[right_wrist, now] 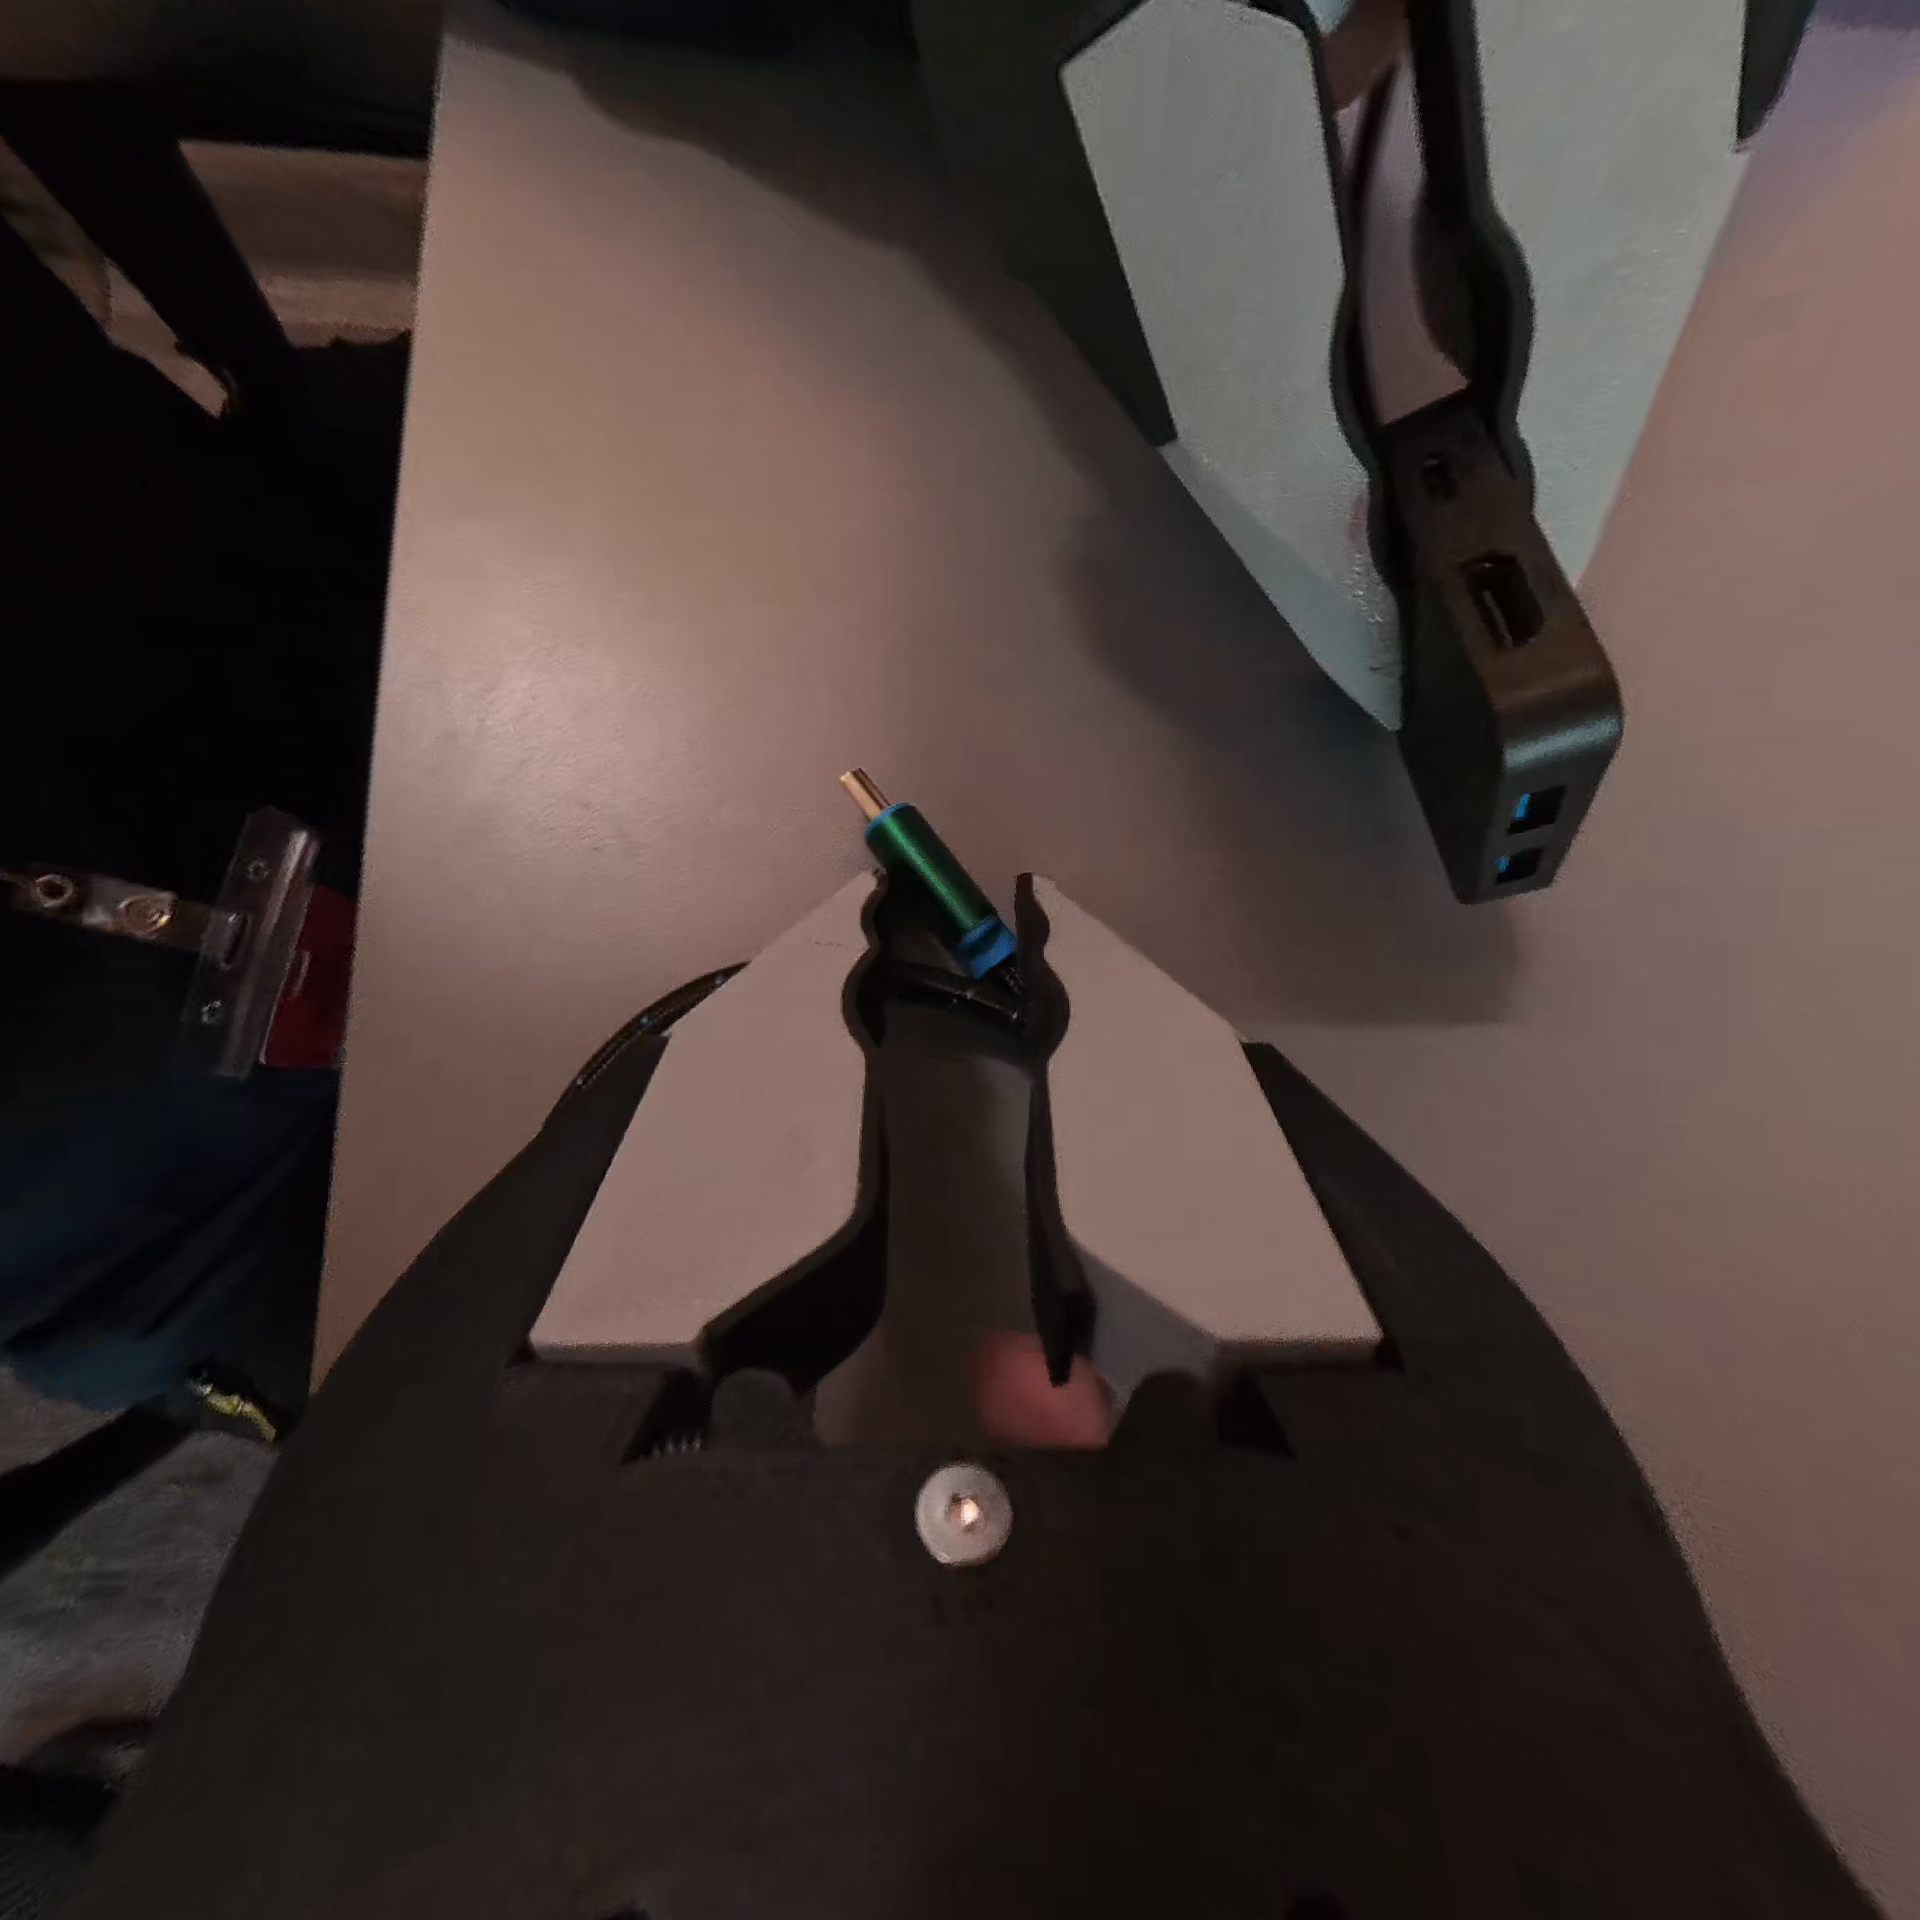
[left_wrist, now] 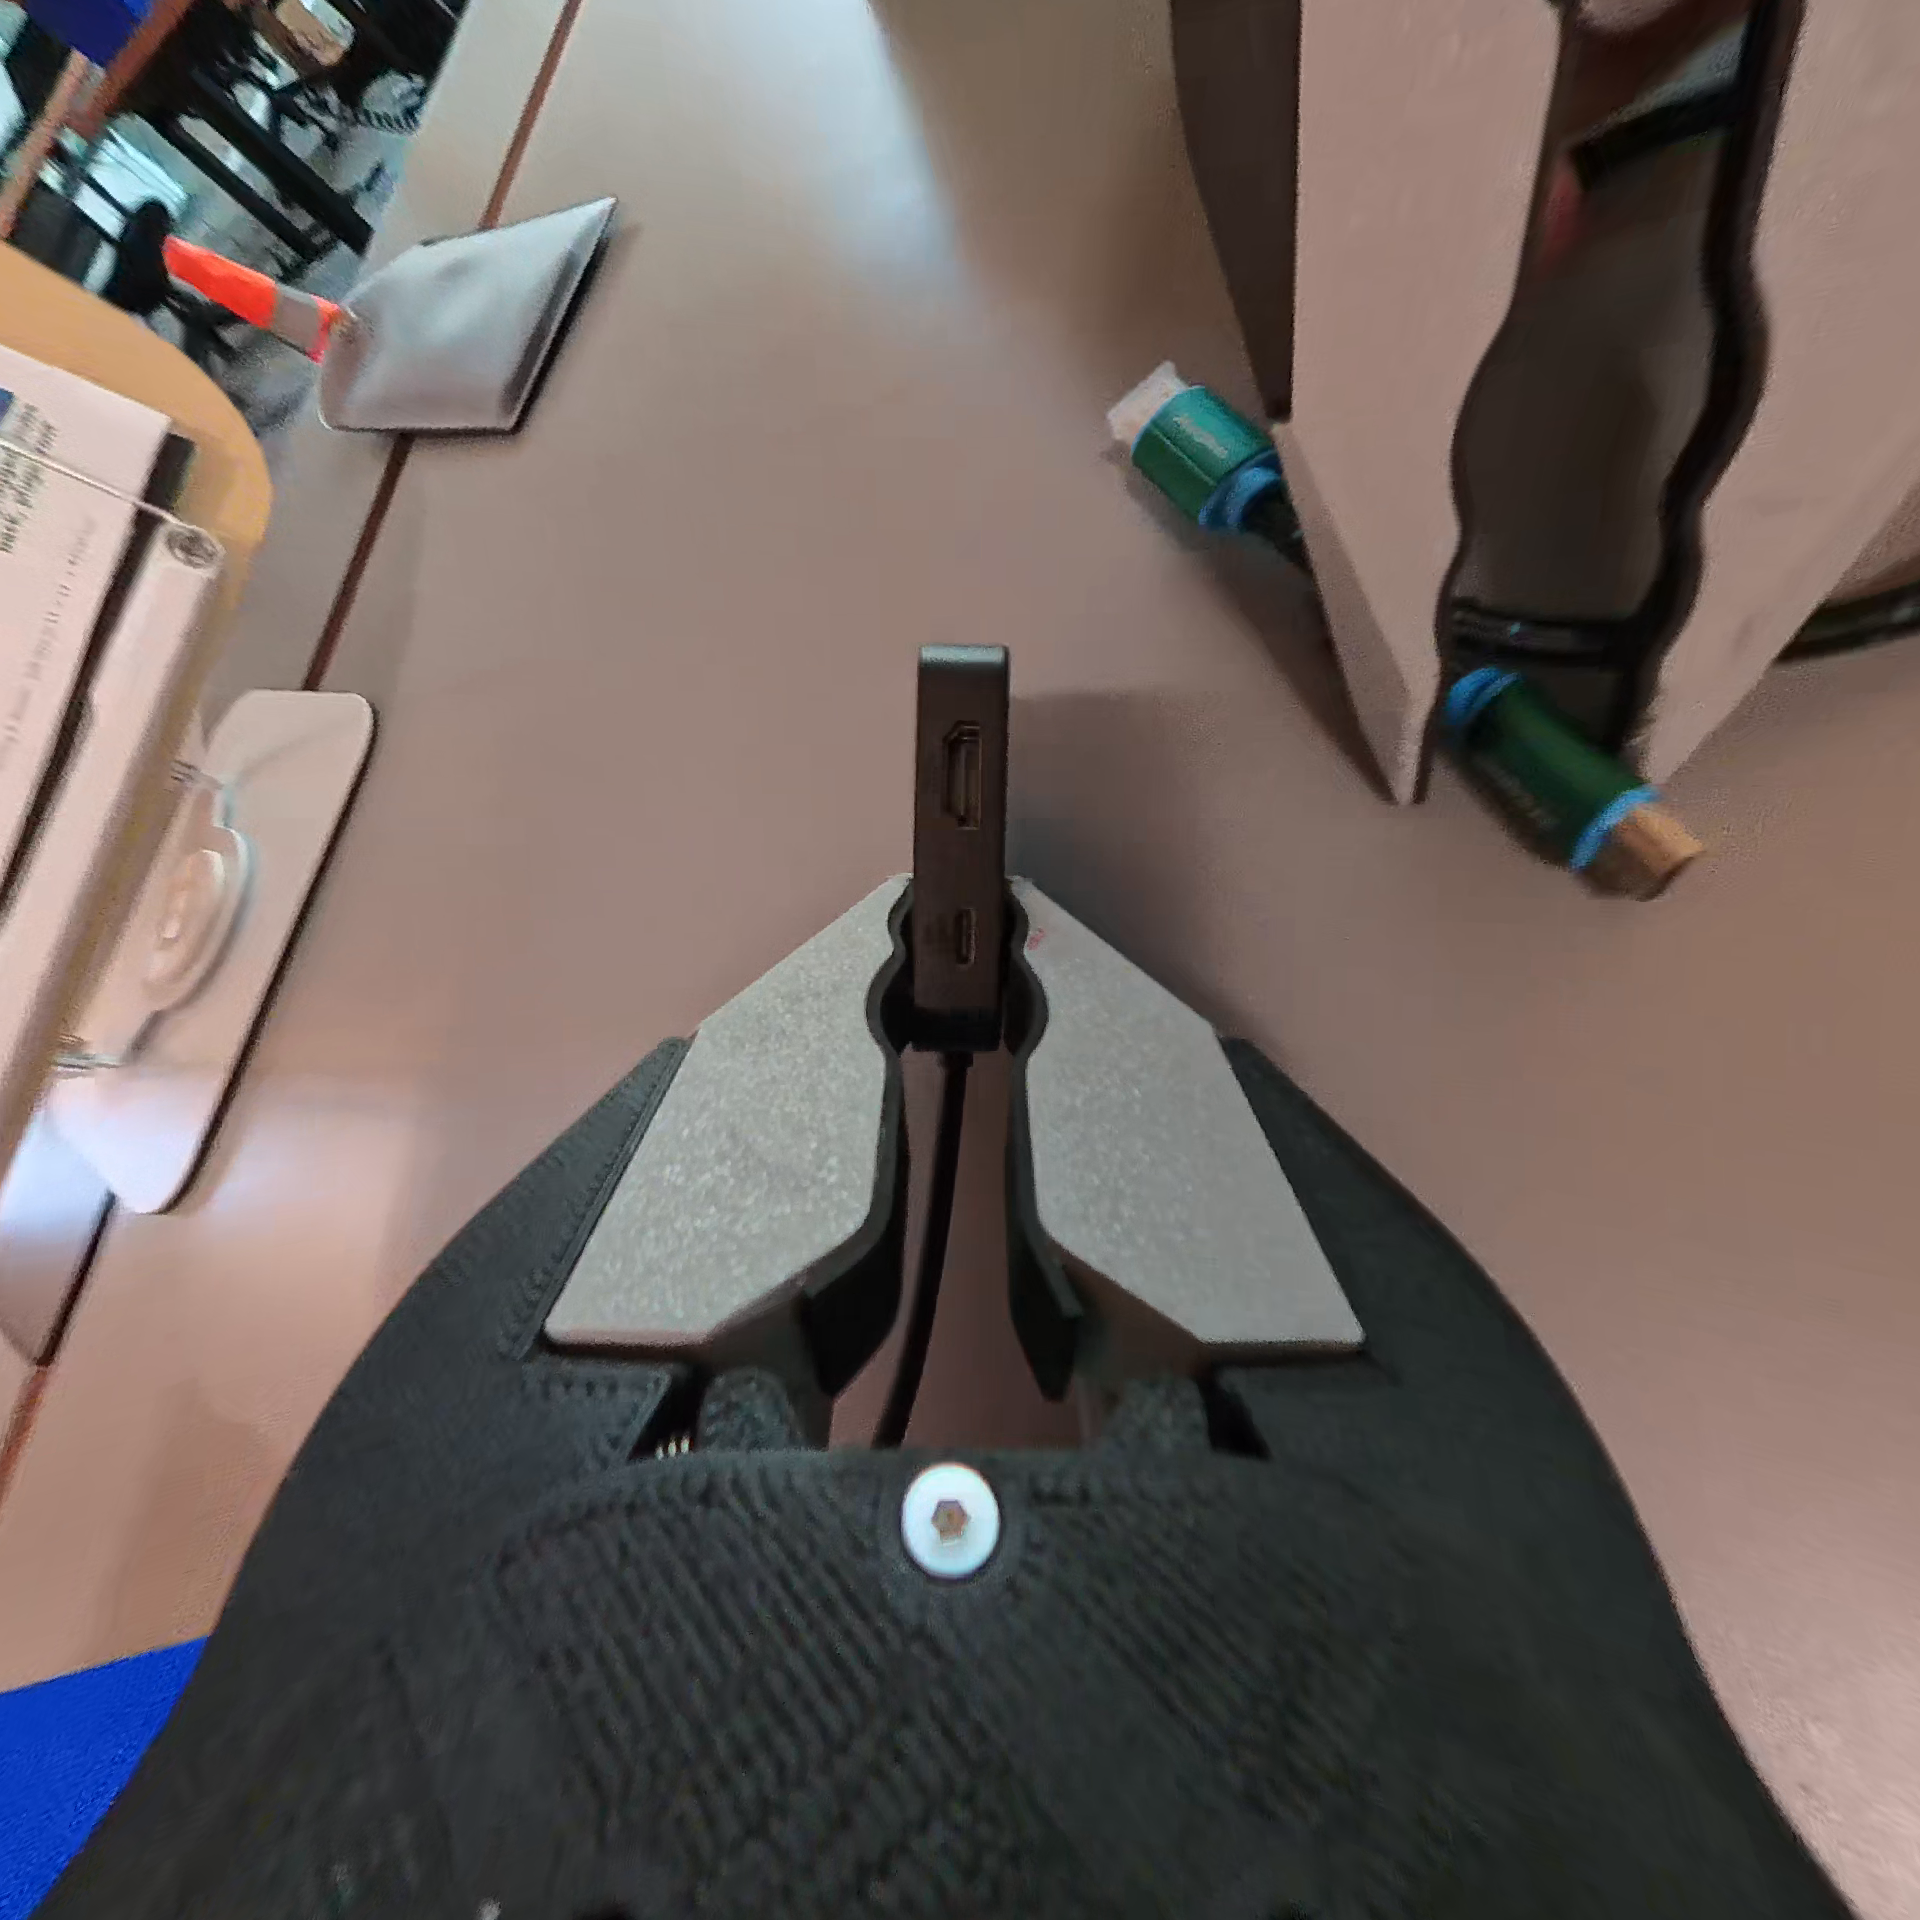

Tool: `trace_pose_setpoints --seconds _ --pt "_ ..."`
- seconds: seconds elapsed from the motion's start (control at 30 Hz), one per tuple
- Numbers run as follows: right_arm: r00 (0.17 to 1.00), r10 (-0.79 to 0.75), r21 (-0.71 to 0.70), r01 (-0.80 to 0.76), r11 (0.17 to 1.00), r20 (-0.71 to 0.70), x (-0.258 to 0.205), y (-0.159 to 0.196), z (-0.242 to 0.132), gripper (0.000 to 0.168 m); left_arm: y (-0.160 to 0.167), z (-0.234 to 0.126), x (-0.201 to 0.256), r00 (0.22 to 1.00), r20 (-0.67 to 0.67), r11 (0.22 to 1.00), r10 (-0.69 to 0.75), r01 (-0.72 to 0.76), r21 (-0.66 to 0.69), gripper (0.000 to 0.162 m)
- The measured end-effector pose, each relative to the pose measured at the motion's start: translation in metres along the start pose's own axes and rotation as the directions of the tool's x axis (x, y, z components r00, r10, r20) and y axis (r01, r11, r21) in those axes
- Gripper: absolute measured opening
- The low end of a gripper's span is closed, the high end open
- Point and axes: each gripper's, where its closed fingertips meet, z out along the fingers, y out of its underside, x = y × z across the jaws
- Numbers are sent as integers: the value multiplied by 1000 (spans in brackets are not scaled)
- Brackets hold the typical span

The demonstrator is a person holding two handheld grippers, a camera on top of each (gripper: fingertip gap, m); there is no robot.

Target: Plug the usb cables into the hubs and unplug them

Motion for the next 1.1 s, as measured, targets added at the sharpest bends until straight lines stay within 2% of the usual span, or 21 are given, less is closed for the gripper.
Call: trace_pose_setpoints --seconds 0.17,0.3,0.4,0.53,0.63,0.7,0.8,0.87,0.97,1.0,1.07,1.1 --pt "981 50 35 -45 998 -189 31 4 -9 15 3 0 -7 995 -15 995 -102 102 -12 12" --pt "927 154 106 -124 987 -341 63 4 -32 14 7 1 -13 995 30 995 -91 92 -34 12" --pt "896 206 82 -189 979 -393 81 16 -36 14 7 1 -12 996 30 996 -85 86 -33 12" --pt "913 207 36 -208 978 -353 81 27 -23 15 5 0 -10 993 -4 993 -115 115 -11 12" --pt "920 212 57 -205 977 -330 82 26 -21 18 -1 -3 -6 986 -56 987 -155 157 28 12" --pt "926 204 95 -183 978 -317 83 17 -23 37 -3 -4 -7 983 -68 984 -171 174 39 12" --pt "953 178 239 -119 964 -243 75 -18 -34 53 -4 -4 -4 984 -81 986 -159 163 39 12" --pt "960 167 309 -92 947 -226 76 -36 -40 53 -6 -4 -1 985 -95 987 -147 152 45 12" --pt "971 155 325 -90 942 -181 80 -47 -35 52 -13 -6 4 981 -131 985 -142 153 81 12" --pt "978 149 327 -93 940 -148 78 -49 -32 49 -16 -8 4 979 -141 983 -145 159 97 11" --pt "988 135 331 -102 938 -79 74 -51 -26 27 -24 -14 4 975 -164 973 -150 175 149 12" --pt "989 135 344 -107 933 -58 73 -54 -25 22 -24 -15 2 975 -161 971 -154 180 158 12"
